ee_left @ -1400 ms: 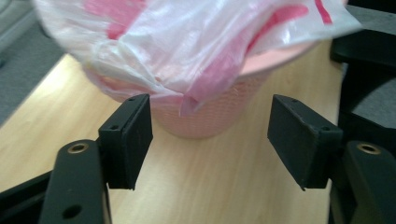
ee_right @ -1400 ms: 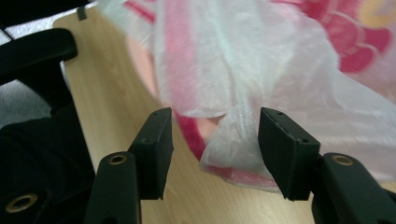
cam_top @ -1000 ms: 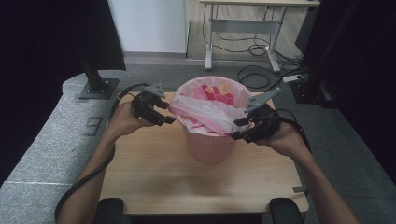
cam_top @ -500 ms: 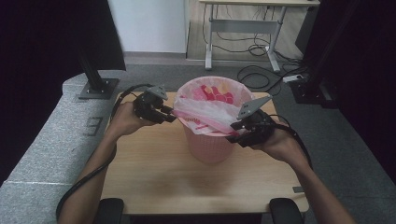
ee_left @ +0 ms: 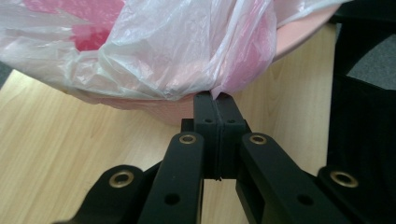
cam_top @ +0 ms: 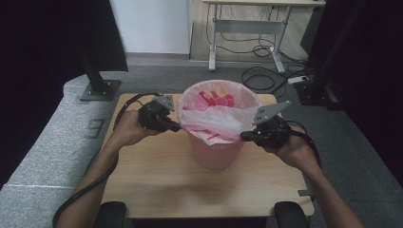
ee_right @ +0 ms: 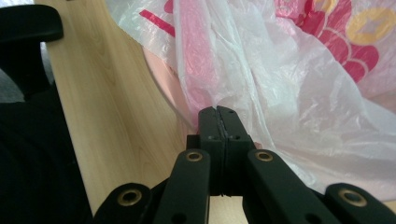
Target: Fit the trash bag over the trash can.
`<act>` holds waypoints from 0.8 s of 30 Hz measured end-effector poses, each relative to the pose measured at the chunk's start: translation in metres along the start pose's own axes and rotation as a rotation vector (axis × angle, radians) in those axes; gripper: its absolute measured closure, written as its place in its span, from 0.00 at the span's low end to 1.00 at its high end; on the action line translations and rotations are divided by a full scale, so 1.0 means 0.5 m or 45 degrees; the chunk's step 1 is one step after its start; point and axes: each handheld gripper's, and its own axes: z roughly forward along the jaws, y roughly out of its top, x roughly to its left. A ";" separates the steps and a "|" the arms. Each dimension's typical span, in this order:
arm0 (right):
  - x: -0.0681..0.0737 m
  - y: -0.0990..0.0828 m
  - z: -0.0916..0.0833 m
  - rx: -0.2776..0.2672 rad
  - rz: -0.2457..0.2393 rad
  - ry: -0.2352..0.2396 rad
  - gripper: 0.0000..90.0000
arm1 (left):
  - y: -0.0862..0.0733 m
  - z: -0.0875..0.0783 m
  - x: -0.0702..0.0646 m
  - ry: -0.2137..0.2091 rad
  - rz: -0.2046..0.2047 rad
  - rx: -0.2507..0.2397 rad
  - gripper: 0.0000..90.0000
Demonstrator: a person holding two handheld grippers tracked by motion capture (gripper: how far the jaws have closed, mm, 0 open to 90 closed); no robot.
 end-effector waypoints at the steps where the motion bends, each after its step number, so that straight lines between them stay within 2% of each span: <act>1: 0.000 -0.004 -0.001 0.000 0.005 0.017 0.99 | -0.001 0.001 -0.003 -0.001 0.004 0.008 0.99; 5: 0.003 -0.022 0.000 0.029 0.015 0.040 0.99 | -0.004 0.011 -0.014 -0.019 0.021 0.010 0.99; 10: 0.006 -0.037 0.008 0.020 0.036 0.057 0.99 | -0.003 0.023 -0.017 -0.027 0.024 0.015 0.99; 17: 0.007 -0.049 0.036 0.026 0.047 0.070 0.99 | -0.006 0.039 -0.016 -0.043 0.023 0.016 1.00; 20: 0.010 -0.059 0.061 0.105 0.028 0.043 0.99 | -0.010 0.057 -0.017 -0.034 0.030 0.059 1.00; 24: 0.010 -0.077 0.083 0.089 0.049 0.075 0.99 | -0.017 0.065 -0.014 -0.057 0.019 0.024 1.00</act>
